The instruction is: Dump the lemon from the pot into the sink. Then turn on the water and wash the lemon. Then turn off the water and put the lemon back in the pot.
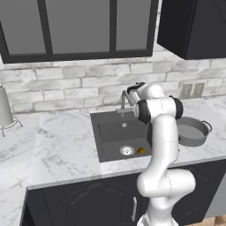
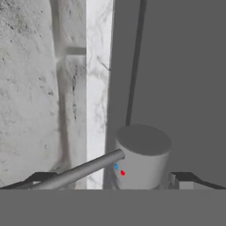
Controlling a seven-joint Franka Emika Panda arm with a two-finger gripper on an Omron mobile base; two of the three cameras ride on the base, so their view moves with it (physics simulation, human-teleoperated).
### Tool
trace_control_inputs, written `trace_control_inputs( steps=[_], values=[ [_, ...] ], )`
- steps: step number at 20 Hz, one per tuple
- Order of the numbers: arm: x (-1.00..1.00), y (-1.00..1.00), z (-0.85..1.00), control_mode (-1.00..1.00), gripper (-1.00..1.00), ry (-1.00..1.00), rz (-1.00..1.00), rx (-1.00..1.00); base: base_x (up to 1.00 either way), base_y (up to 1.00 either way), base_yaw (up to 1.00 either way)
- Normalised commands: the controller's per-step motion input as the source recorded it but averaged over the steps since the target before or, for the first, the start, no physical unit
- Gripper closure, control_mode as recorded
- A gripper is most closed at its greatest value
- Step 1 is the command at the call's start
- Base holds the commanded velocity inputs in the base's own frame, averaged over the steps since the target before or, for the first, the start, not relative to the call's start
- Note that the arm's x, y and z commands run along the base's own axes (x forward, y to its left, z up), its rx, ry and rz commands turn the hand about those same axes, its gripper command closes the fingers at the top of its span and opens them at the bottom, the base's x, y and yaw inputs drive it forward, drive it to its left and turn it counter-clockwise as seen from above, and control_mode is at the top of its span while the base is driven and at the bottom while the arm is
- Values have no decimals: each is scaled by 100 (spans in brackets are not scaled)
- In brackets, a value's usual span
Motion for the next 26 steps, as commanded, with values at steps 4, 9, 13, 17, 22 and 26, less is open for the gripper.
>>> trace_control_inputs(
  steps=[4,9,13,17,22,26],
  values=[
    [0,-30,-26,-100,-100,11,0,9,0,0,0],
    [0,-42,-27,-100,-100,14,0,17,0,0,0],
    [0,-44,-29,-100,-100,14,0,17,0,0,0],
    [0,-28,-31,-100,-100,10,-1,11,0,0,0],
    [0,-4,-24,-100,-100,7,-2,4,0,0,0],
    [0,0,-4,-100,-100,2,-2,3,0,0,0]
  ],
)
